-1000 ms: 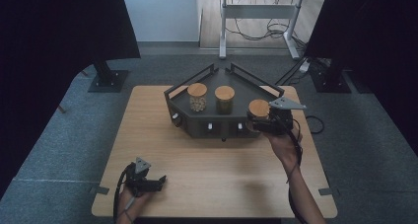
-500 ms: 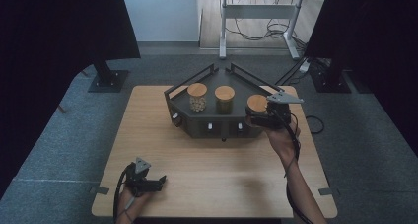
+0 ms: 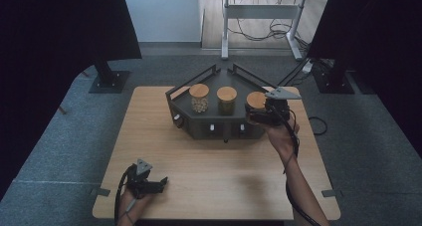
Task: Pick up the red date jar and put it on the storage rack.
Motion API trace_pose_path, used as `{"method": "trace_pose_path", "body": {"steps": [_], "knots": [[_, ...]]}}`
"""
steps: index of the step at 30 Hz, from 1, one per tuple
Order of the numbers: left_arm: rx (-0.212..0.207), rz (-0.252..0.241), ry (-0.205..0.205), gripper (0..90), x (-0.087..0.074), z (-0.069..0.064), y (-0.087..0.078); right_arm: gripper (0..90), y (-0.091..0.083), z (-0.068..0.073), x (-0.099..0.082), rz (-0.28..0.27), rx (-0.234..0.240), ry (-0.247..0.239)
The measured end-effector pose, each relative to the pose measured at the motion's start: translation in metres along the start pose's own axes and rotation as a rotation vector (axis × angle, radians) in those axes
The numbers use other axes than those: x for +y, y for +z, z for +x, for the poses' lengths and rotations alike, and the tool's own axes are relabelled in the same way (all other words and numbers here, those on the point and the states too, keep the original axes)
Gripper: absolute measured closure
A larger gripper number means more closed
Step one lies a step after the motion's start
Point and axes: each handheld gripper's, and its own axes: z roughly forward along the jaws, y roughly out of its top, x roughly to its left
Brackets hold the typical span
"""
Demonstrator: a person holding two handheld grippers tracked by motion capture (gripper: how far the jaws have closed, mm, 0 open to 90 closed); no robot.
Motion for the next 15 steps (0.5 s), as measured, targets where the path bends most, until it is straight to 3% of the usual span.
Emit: {"method": "trace_pose_path", "body": {"steps": [15], "knots": [[0.000, 0.000, 0.000, 2.8, 0.000, 0.000, 0.000, 24.9, 0.013, -0.007, 0.006, 0.003, -0.027, 0.013]]}}
